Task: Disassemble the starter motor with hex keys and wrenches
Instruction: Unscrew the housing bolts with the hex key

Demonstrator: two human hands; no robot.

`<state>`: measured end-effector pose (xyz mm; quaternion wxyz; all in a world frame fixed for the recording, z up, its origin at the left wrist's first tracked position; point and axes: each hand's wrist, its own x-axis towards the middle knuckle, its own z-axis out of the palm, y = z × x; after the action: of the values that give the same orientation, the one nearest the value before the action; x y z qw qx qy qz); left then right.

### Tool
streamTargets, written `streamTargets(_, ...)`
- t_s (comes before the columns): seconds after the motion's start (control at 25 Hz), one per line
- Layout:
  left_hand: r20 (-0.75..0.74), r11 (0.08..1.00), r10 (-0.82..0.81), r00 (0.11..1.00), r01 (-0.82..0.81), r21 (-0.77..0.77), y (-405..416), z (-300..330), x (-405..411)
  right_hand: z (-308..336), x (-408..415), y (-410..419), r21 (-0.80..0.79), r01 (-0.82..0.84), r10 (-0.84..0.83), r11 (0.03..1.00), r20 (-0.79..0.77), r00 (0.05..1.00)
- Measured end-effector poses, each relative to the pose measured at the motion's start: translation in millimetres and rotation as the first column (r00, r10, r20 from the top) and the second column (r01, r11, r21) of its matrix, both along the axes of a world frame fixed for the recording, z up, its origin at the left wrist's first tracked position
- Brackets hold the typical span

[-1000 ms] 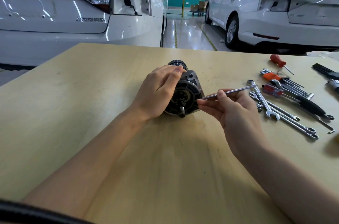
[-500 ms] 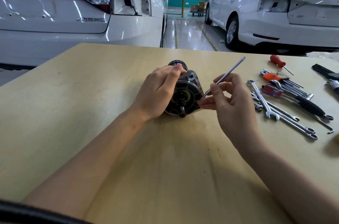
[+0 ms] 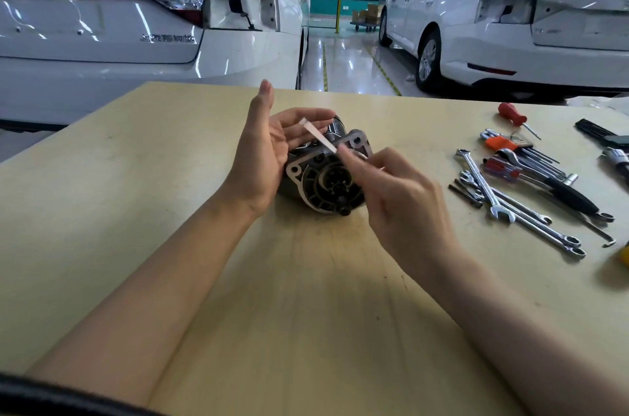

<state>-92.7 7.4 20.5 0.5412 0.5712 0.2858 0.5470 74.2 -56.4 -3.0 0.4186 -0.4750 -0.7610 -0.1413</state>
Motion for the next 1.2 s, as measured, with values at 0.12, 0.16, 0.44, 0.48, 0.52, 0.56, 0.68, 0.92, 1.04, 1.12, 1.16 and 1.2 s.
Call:
streamTargets(0.12,-0.007,1.000,-0.027,1.000,0.027,-0.008,2.4,0.4,-3.3,-5.0,-1.3,0.4,0.005,-0.028,0.027,1.000,0.170,0.985)
streamTargets(0.16,-0.013,0.999,-0.036,0.999,0.036,-0.010,2.7,1.1,-4.1,-5.4,-1.1,1.1,-0.017,-0.029,0.031,0.999,0.179,0.983)
streamTargets(0.44,-0.073,1.000,0.003,0.997,-0.002,0.008,3.9,2.0,-4.3,-5.8,-0.6,0.3,-0.113,-0.064,0.025,0.992,-0.321,0.947)
streamTargets(0.48,-0.131,0.999,0.040,0.991,-0.034,0.043,2.2,1.8,-1.6,-3.7,2.5,1.4,-0.192,-0.099,-0.023,0.976,-0.547,0.837)
streamTargets(0.52,-0.207,0.993,0.087,0.975,-0.068,0.095,0.2,0.4,1.0,-1.5,6.6,2.9,-0.263,-0.187,-0.074,0.946,-0.741,0.668)
streamTargets(0.56,-0.281,0.985,0.127,0.951,-0.087,0.152,-2.1,-1.8,3.5,0.3,10.9,3.7,-0.307,-0.287,-0.139,0.907,-0.864,0.483)
streamTargets(0.68,-0.491,0.941,0.243,0.836,-0.081,0.328,-4.9,-10.4,9.3,1.0,17.5,5.7,-0.296,-0.524,-0.299,0.799,-0.951,0.082)
streamTargets(0.92,-0.510,0.913,0.305,0.804,-0.095,0.396,-4.4,-11.8,9.7,3.4,13.4,5.8,-0.189,-0.628,-0.321,0.755,-0.942,-0.103)
streamTargets(1.04,-0.516,0.913,0.307,0.800,-0.093,0.398,-4.2,-12.1,10.3,3.5,13.9,3.6,-0.172,-0.643,-0.317,0.746,-0.941,-0.117)
streamTargets(1.12,-0.512,0.913,0.305,0.803,-0.094,0.396,-4.5,-11.9,10.6,4.4,13.2,2.7,-0.163,-0.644,-0.310,0.747,-0.943,-0.120)
streamTargets(1.16,-0.511,0.913,0.306,0.803,-0.095,0.398,-4.4,-12.0,10.7,4.7,12.7,2.2,-0.159,-0.642,-0.305,0.750,-0.944,-0.123)
streamTargets(1.2,-0.511,0.911,0.310,0.802,-0.097,0.401,-4.4,-12.1,10.9,4.7,12.3,2.0,-0.154,-0.639,-0.299,0.754,-0.946,-0.126)
